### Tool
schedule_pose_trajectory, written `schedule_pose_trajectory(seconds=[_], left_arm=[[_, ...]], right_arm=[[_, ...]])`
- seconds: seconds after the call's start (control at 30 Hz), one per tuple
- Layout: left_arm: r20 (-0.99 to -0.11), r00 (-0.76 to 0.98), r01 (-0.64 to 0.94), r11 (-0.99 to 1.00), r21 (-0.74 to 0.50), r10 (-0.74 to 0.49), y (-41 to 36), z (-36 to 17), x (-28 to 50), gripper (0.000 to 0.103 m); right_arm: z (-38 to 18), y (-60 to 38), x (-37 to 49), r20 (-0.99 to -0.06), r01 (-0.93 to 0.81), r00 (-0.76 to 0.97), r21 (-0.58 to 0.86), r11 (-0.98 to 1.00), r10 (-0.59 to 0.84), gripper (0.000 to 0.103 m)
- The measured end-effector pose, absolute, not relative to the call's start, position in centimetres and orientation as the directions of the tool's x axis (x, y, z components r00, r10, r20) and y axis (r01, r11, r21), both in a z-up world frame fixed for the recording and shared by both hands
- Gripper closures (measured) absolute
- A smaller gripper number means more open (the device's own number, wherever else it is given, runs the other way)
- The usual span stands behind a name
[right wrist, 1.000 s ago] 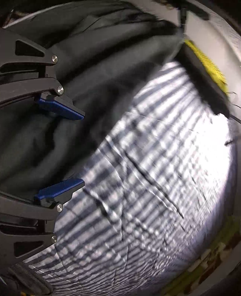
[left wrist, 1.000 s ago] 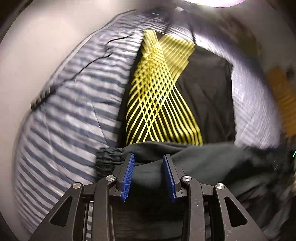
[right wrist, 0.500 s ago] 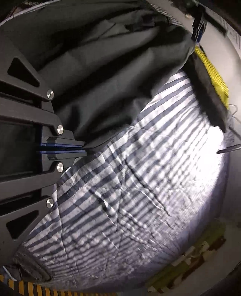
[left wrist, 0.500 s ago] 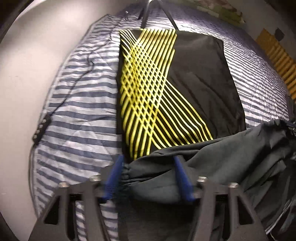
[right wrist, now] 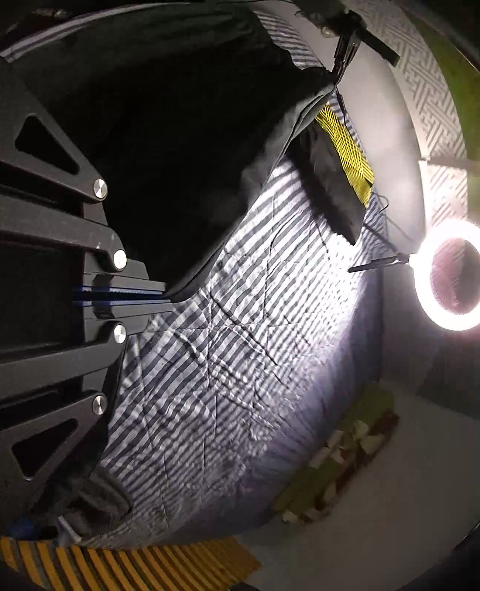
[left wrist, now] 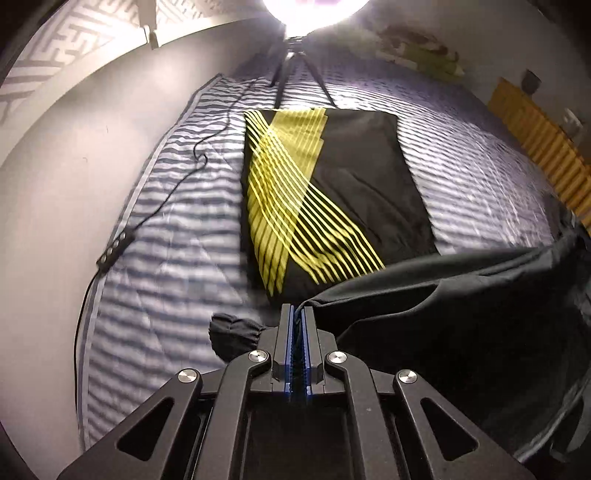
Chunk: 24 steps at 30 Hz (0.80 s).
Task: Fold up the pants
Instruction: 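Close both grippers on the black trousers and lift them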
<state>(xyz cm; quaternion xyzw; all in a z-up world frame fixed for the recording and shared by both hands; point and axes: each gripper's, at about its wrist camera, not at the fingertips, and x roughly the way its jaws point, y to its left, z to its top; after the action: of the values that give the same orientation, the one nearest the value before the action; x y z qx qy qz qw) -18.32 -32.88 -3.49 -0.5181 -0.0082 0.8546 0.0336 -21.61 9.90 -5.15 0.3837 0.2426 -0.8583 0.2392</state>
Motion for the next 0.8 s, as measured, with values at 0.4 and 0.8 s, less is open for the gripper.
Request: schedule_pose_trajectory(seconds=[0.4, 0.8], left_arm=[[-0.941, -0.336, -0.124, -0.992, 0.004, 0.038, -30.2, -6.9, -5.8, 0.086], [-0.913, -0.344, -0.056, -0.975, -0.215, 0.221, -27.3, -6.6, -8.7, 0.032]], right_arm=[[-12.0, 10.2, -9.8, -0.837, 0.601, -0.528, -0.248, -0.76, -0.144, 0.101], [-12.5, 9.6, -8.0, -0.829, 0.614, -0.551, -0.325, -0.719, -0.095, 0.101]])
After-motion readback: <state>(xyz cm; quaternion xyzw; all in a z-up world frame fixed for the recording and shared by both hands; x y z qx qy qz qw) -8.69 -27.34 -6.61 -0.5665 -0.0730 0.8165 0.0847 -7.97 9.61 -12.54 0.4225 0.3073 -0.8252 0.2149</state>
